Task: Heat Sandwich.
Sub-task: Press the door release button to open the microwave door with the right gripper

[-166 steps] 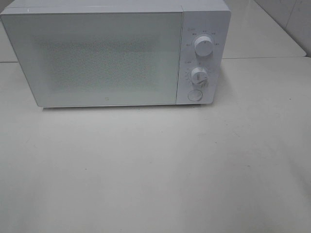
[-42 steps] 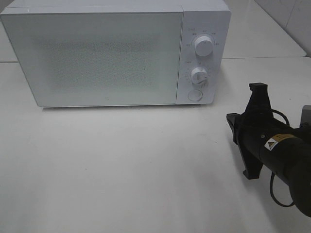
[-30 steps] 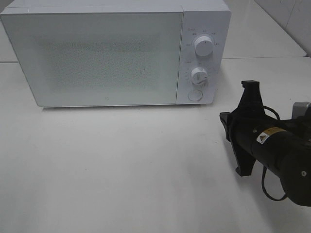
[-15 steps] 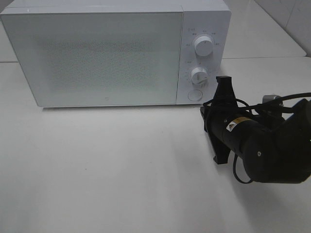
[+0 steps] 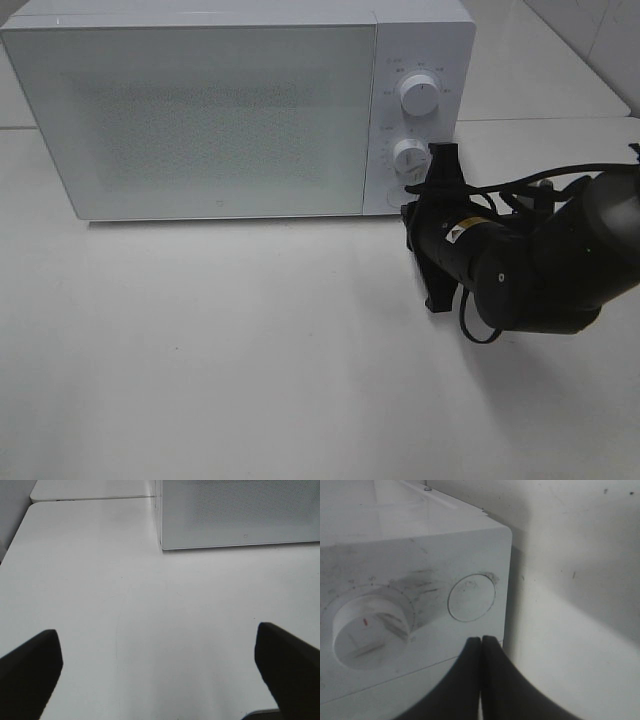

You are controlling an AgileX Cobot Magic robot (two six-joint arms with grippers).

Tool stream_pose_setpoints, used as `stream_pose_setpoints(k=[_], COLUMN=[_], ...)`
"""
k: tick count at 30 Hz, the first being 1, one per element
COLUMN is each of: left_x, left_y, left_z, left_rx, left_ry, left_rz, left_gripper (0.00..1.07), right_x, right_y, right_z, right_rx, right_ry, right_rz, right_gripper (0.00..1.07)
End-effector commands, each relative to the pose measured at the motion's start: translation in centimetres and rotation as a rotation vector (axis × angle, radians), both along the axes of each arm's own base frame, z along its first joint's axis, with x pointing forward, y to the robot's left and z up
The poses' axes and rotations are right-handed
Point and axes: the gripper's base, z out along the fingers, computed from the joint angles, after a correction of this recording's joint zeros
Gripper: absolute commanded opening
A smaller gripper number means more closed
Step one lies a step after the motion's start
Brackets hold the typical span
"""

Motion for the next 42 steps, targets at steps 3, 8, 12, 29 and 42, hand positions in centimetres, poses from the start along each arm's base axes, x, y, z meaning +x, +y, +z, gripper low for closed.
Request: stream_pose_setpoints(k=[3, 8, 12, 29, 42], left_x=[-0.3, -0.3, -0.3, -0.3, -0.3], left_y=[0.0, 0.0, 0.0, 0.0, 0.0], left_z=[-0.1, -0.1, -0.1, -0.1, -0.1], left_rx=[-0.003, -0.003, -0.003, -0.003, -0.003], left_ry=[-0.024, -0.024, -0.024, -0.024, -0.024], left_rz=[0.001, 0.001, 0.001, 0.001, 0.001], left_gripper=[1.01, 1.01, 1.01, 1.01, 1.01], right_x=[1.2, 2.0, 2.6, 5.0, 6.0], right_y=[-0.1, 0.0, 0.1, 0.0, 0.2], right_z=[-0.1, -0.5, -0.9, -1.2, -0.6], right_rx=[-0.006, -0.012, -0.015, -0.009, 0.004], right_ry=[0.005, 0.004, 0.011, 0.009, -0.087], right_rz=[0.007, 0.007, 0.015, 0.018, -0.006], right_gripper=[0.01, 0.02, 0.02, 0.03, 0.02])
